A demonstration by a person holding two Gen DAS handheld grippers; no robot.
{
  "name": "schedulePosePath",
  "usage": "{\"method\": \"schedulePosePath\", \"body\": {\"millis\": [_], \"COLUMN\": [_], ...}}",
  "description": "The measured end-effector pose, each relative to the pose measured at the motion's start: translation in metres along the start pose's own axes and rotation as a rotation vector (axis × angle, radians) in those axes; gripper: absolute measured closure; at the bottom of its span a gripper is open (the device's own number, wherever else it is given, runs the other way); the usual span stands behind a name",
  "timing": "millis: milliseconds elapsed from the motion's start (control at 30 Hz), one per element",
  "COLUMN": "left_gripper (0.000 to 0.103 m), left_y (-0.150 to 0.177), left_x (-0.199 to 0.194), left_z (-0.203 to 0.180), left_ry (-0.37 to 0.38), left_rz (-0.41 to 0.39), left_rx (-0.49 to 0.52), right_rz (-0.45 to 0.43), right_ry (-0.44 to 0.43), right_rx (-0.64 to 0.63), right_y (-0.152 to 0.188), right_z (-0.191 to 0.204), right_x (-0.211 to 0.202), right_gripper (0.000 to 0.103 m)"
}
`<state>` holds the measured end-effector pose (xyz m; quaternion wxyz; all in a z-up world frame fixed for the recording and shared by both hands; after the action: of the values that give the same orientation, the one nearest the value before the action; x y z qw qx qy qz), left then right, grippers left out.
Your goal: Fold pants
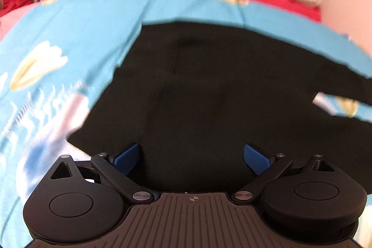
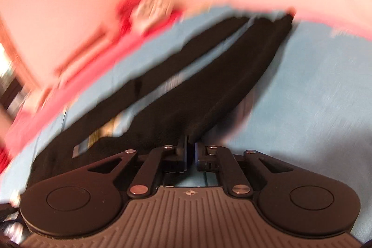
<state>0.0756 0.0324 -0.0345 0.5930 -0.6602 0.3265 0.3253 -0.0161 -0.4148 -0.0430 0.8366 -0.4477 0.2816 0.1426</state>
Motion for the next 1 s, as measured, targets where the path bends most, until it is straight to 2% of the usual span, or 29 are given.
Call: {"method": "schedulePosePath", "body": {"millis": [33,67,100,167,200,233,267,333,400,467,500,567,600,633,700,733,833,933,967,1000], "left_gripper": [0.000,0.000,0.000,0.000,0.000,0.000,0.000,0.000,0.000,0.000,0.000,0.000,0.000,0.000,0.000,0.000,0.000,0.000,0.000,0.000], "left_y": [0.003,0.006,0.007,0.008,0.008,0.009,0.010,0.013,0.014,0.015,0.016,0.016,0.016,0.016,0.015,0.015,0.016,0.016,0.016,0.015], "left_x": [-0.002,-0.002,-0.003,-0.002,-0.003,-0.004,-0.004,-0.004,-0.004,-0.003,-0.003,-0.003,-0.003,-0.003,-0.003,-0.003,-0.002,-0.003,-0.003,-0.003], "left_z": [-0.003,-0.006,-0.007,-0.006,-0.005,-0.003,-0.003,-0.005,-0.004,-0.005,-0.006,-0.007,-0.008,-0.008,-0.008,-0.008,-0.009,-0.009,-0.009,-0.009], "left_ry": [-0.008,-0.027,-0.036,-0.033,-0.028,-0.025,-0.022,-0.021,-0.020,-0.027,-0.034,-0.044,-0.047,-0.046,-0.041,-0.041,-0.047,-0.047,-0.045,-0.044], "left_rz": [-0.025,-0.032,-0.038,-0.046,-0.050,-0.055,-0.060,-0.071,-0.079,-0.084,-0.087,-0.093,-0.093,-0.091,-0.087,-0.087,-0.094,-0.094,-0.090,-0.085], "left_rx": [0.025,0.047,0.054,0.045,0.042,0.042,0.045,0.055,0.052,0.049,0.050,0.049,0.048,0.047,0.047,0.048,0.052,0.053,0.054,0.055], "right_rz": [-0.005,-0.015,-0.042,-0.169,-0.228,-0.251,-0.245,-0.208,-0.237,-0.182,-0.180,-0.182,-0.212,-0.275,-0.393,-0.399,-0.292,-0.315,-0.348,-0.373], "right_ry": [-0.037,-0.055,-0.038,0.062,0.162,0.269,0.321,0.279,0.270,0.250,0.261,0.293,0.302,0.327,0.448,0.483,0.423,0.388,0.368,0.363], "right_rx": [0.019,0.059,0.103,0.147,0.166,0.188,0.206,0.282,0.274,0.257,0.251,0.137,0.128,0.148,0.224,0.253,0.360,0.356,0.380,0.410], "right_y": [-0.003,-0.010,-0.021,-0.051,-0.066,-0.079,-0.093,-0.113,-0.132,-0.137,-0.137,-0.142,-0.144,-0.148,-0.155,-0.155,-0.144,-0.141,-0.142,-0.142], "right_z": [-0.007,-0.015,-0.024,-0.046,-0.058,-0.071,-0.085,-0.108,-0.116,-0.118,-0.117,-0.111,-0.113,-0.117,-0.144,-0.157,-0.187,-0.193,-0.195,-0.196], "right_x": [0.000,0.000,0.000,0.003,0.007,0.013,0.023,0.045,0.056,0.076,0.083,0.082,0.071,0.053,0.021,0.015,0.026,0.022,0.017,0.011], "right_gripper": [0.091,0.078,0.051,0.020,0.024,0.028,0.034,0.037,0.045,0.082,0.093,0.096,0.096,0.096,0.096,0.096,0.096,0.094,0.091,0.083]}}
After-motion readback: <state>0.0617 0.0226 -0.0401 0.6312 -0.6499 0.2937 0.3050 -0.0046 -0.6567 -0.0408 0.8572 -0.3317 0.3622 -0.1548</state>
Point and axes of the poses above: each gripper's, at about its wrist camera, not at the fingertips, and x roughly the way its jaws point, z to its left, y to its underside, the point moved 4 cm from there along x, roughly the way its jaws point, and after that the axes turned 1 degree about -y, right-handed, at the moved point
